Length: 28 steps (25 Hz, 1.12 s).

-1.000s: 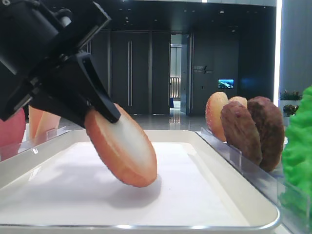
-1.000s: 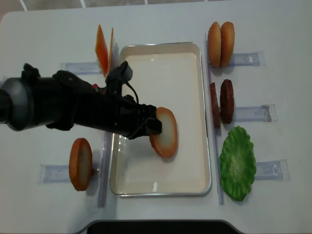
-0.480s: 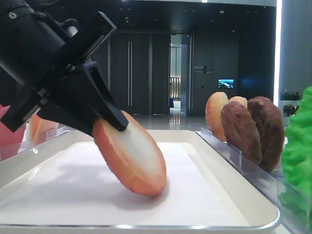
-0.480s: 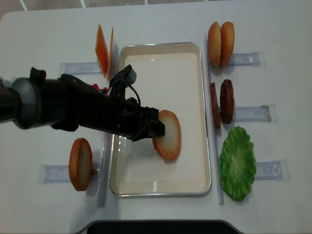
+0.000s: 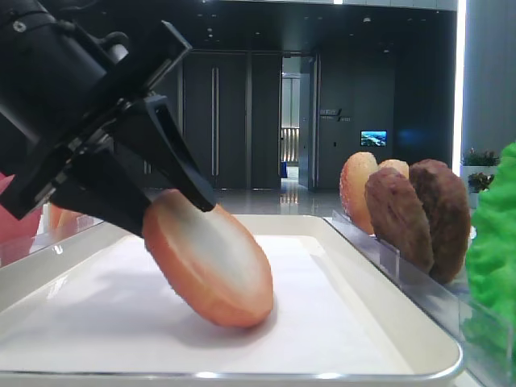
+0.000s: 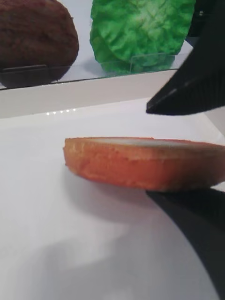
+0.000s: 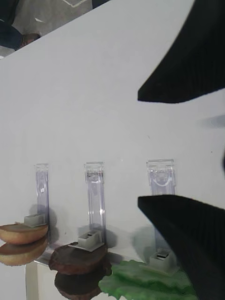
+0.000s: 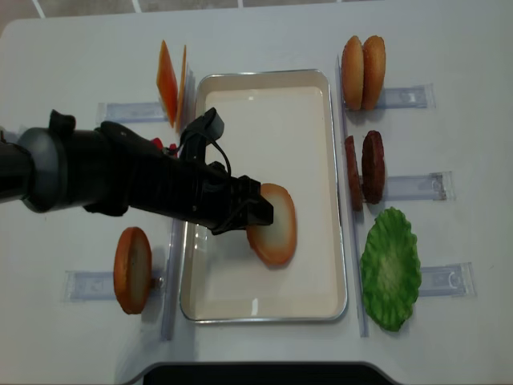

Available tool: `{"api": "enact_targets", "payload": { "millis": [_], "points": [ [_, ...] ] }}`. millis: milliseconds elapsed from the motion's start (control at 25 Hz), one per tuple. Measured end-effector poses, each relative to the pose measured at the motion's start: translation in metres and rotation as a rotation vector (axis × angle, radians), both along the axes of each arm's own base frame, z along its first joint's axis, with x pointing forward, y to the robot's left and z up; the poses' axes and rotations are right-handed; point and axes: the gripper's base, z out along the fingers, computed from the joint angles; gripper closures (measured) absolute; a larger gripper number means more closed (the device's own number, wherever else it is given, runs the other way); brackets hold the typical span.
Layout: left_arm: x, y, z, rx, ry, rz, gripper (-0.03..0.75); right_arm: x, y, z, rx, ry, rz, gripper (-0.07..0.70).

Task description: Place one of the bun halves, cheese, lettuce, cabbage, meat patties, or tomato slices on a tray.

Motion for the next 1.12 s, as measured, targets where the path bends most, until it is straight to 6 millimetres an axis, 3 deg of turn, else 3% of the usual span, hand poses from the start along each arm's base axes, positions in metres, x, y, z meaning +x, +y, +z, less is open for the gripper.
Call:
{"api": "enact_targets", "payload": {
  "millis": [240,400,640,1120],
  "points": [
    [-0.001,0.007,-0.004,0.058,0.048,0.01,0.162,0.0,0.0,0.0,0.0,0.0,0.0,0.219],
    [-0.003,0.01,-0.006,0.096,0.074,0.01,0.1,0.0,0.0,0.0,0.0,0.0,0.0,0.219],
    [0.001,0.021,0.0,0.194,0.091,0.022,0.086,0.0,0.0,0.0,0.0,0.0,0.0,0.219],
    [0.016,0.018,0.062,0.19,-0.025,-0.061,0.086,0.0,0.0,0.0,0.0,0.0,0.0,0.219]
  ]
}}
